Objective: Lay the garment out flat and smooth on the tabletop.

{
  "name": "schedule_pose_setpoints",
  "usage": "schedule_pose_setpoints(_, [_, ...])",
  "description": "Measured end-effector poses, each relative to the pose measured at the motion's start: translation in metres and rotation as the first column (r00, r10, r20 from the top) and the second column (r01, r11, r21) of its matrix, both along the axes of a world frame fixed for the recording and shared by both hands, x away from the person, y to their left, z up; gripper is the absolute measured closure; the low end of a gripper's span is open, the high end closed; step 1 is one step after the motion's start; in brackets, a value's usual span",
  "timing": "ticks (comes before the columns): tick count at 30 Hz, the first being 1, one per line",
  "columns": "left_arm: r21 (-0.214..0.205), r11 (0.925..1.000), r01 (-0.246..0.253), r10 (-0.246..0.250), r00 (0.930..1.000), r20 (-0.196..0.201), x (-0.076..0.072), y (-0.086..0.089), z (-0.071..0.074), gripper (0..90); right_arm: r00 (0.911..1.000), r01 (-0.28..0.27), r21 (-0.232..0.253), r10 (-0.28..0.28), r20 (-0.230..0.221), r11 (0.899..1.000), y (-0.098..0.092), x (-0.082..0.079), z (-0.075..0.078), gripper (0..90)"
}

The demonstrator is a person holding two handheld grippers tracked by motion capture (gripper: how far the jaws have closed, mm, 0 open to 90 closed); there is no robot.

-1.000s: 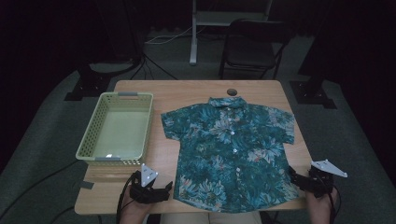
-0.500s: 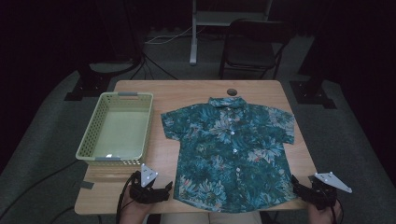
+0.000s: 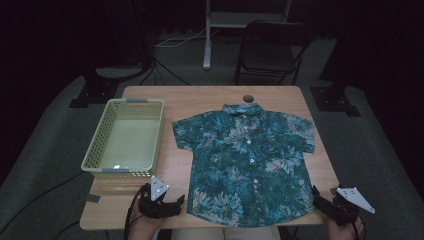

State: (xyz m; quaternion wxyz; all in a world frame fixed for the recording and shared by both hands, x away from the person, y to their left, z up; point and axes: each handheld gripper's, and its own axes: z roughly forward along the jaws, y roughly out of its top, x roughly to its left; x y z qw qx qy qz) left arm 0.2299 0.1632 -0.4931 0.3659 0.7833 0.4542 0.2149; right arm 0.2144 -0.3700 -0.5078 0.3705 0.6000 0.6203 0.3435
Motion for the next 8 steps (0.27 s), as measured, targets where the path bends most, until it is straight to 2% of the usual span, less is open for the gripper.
schedule_pose_setpoints(8, [0.000, 1.0000, 0.000, 0.000, 1.0000, 0.000, 0.0000, 0.0000, 0.0000, 12.1, 1.0000, -0.006, 0.001, 0.006, 0.005, 1.000, -0.0012, 0.0001, -0.0005, 12.3])
